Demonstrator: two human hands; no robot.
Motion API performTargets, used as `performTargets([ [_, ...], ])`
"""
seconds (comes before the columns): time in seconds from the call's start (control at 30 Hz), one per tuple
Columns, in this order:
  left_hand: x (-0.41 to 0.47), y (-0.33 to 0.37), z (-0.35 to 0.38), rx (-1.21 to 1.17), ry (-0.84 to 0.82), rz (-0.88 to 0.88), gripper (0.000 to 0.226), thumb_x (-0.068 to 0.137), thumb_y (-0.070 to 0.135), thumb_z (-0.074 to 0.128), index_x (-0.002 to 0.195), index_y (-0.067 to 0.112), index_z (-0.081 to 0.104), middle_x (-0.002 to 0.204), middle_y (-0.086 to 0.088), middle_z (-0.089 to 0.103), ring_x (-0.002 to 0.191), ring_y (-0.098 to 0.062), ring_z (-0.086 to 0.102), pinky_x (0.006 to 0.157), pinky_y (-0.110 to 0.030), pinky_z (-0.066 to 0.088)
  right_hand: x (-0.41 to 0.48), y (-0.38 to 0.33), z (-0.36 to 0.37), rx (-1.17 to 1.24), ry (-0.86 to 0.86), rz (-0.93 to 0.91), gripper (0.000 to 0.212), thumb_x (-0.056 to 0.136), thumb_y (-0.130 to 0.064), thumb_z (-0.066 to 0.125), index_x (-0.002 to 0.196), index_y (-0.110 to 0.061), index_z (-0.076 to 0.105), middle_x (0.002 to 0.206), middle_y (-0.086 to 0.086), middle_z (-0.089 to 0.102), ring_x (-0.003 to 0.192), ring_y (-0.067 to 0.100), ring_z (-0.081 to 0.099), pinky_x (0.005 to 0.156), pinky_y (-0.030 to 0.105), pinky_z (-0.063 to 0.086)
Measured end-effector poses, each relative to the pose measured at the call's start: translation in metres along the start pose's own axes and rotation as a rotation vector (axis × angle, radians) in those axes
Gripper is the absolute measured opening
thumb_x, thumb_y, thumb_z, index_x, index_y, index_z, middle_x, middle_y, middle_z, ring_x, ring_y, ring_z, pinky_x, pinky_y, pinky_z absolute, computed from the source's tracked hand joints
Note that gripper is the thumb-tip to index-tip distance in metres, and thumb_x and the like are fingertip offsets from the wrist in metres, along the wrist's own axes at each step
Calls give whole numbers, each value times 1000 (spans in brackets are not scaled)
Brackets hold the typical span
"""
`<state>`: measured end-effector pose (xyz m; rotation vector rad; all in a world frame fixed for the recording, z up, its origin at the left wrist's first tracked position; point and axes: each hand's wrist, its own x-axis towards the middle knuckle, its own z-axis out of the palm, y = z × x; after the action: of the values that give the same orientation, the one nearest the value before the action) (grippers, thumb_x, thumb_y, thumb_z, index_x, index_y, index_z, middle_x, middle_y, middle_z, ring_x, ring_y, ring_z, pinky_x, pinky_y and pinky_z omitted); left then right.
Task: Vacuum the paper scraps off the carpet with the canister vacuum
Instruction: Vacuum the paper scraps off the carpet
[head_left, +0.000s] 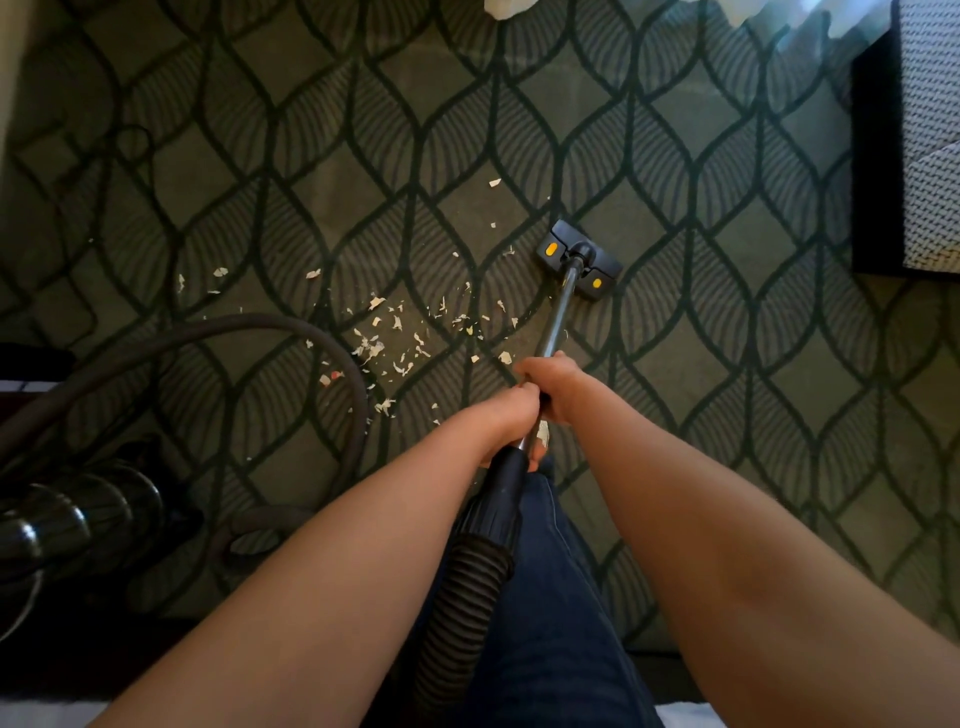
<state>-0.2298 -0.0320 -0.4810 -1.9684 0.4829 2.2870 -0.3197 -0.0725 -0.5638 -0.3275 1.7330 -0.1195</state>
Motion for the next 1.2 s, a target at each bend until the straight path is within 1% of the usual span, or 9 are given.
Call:
performTargets([
  [0.1,-6,-9,-5,-6,14,-25,52,103,49,24,110,6,52,62,-8,52,45,-15,51,41,-25,46,-6,7,4,88,-59,43,30,95,-16,57,121,-15,42,108,15,56,88,28,61,90,47,56],
  [0.17,-7,-16,-6,-27,10,-34,54,103,50,24,116,5,52,64,-8,52,45,-15,52,39,-24,46,-10,14,5,140,-90,54,10,98,-16,52,105,-17,45,104,14,56,89,27,60,93,46,54],
  [0.23,-8,-22,-5,-32,-3,-34,59,103,51,23,123,3,51,63,-8,52,45,-15,51,38,-22,45,-13,24,6,186,-100,51,6,100,-16,49,100,-19,44,101,13,56,87,26,59,91,45,54],
  [0.37,-14,-31,-1,-29,0,-29,60,103,52,24,125,3,50,65,-9,53,47,-14,52,37,-22,45,-19,35,7,192,-116,40,13,100,-18,48,113,-18,44,113,16,56,95,28,60,95,47,54],
  [0.5,-16,-37,-2,-23,14,-39,56,103,49,25,116,4,54,63,-9,53,45,-14,52,37,-22,44,-27,41,10,200,-125,46,5,100,-18,48,102,-21,45,114,15,55,96,27,60,94,48,53],
  [0.63,-19,-47,-3,-21,15,-56,52,103,49,26,103,5,53,61,-8,53,43,-13,51,37,-22,44,-27,53,16,183,-120,38,8,99,-18,48,106,-21,45,116,16,54,98,28,59,97,50,52],
  [0.8,-18,-55,-6,-45,-1,-89,59,100,57,30,113,5,56,62,-8,54,35,-13,53,38,-21,44,-30,56,18,203,-109,49,16,101,-14,47,114,-22,41,118,16,55,111,31,61,97,49,53],
  [0.97,-25,-51,-11,-43,-14,-79,58,101,56,28,105,4,53,58,-7,50,30,-12,49,36,-19,43,-33,51,22,173,-116,67,27,99,-14,47,126,-18,44,120,16,57,104,28,62,90,45,56],
  [1.2,-29,-71,-34,-20,-25,-72,64,101,56,26,114,2,57,57,-7,53,35,-13,50,38,-20,44,-42,56,50,163,-98,85,30,98,-14,46,128,-13,43,117,16,57,100,29,61,87,45,55],
])
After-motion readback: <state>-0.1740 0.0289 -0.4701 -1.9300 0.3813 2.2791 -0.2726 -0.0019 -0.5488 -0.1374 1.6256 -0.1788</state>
